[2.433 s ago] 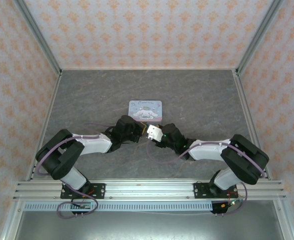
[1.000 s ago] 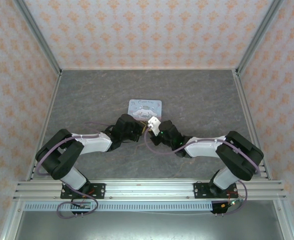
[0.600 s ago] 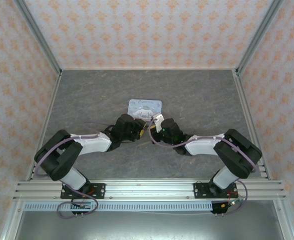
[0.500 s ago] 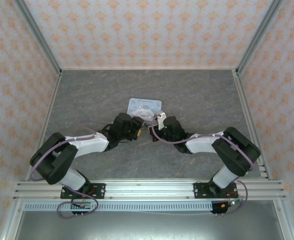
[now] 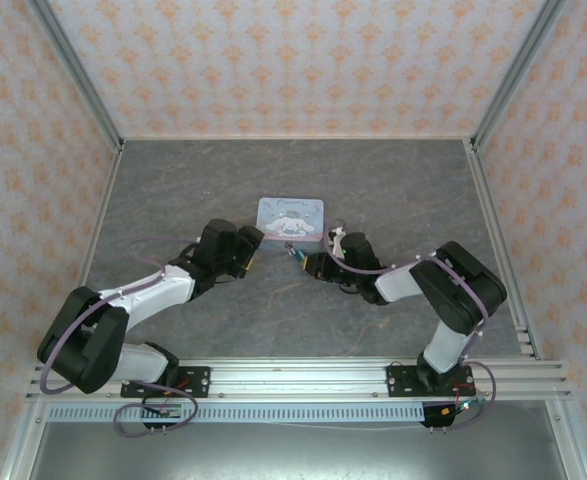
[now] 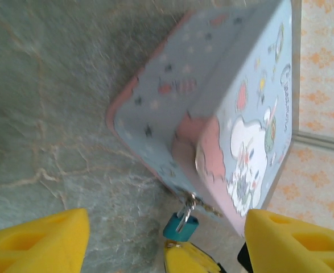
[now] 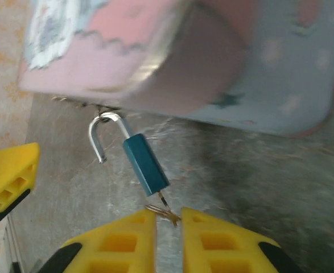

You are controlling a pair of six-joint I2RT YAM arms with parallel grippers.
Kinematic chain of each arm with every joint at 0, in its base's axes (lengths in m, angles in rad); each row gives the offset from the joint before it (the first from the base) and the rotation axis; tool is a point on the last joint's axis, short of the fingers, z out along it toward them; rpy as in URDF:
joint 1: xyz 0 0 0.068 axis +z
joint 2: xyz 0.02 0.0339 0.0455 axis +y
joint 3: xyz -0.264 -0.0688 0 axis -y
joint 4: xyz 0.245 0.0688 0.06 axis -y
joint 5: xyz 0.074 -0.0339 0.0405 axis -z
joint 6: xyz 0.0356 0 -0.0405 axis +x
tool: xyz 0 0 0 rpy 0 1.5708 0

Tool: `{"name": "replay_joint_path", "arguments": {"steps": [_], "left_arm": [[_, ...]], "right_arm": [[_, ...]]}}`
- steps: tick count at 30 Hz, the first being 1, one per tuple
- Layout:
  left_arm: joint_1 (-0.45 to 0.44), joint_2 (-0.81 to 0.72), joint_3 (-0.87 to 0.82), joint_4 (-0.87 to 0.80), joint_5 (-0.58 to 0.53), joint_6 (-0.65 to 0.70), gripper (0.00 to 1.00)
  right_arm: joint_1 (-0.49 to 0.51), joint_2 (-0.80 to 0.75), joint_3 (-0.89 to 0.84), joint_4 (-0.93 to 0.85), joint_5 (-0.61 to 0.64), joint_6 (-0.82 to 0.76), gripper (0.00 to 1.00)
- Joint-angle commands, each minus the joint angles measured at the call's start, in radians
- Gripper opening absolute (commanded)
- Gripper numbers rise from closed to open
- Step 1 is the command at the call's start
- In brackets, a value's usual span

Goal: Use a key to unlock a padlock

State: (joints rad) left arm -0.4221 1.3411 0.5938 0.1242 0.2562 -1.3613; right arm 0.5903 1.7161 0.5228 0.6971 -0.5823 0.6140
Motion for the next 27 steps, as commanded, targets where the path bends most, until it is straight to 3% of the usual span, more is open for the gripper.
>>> {"name": "replay_joint_path", "arguments": {"steps": [1,5,8,12,19,27], "left_arm": [[0.05,-0.022,0.04,-0.077,0.017,0.11,0.77],[0.092,0.004,0.136,-0.167,0.023,0.224,0.82],[0.125,0.066,0.188,-0.166,0.063,0.277,0.83],[0.141,0.174,0.261,-0.154,0.121,0.338,0.82],[0.141,0.332,0.34,-0.171,0.164,0.399,0.77],[0.128,0.339,0.259,-0.18,0.137,0.383,0.7]], "right_arm": [[-0.029,-0.031,-0.022,0.016,-0.014,0.055,0.29],[-0.03,-0.144,0.0,-0.15,0.046,-0.078,0.49],[-0.042,-0.163,0.011,-0.108,0.01,-0.109,0.59],[-0.046,-0.107,0.084,-0.068,-0.078,-0.117,0.59],[-0.067,-0.025,0.2,-0.105,-0.077,-0.202,0.6],[-0.14,0.034,0.257,-0.044,-0.105,-0.277,0.6]]}}
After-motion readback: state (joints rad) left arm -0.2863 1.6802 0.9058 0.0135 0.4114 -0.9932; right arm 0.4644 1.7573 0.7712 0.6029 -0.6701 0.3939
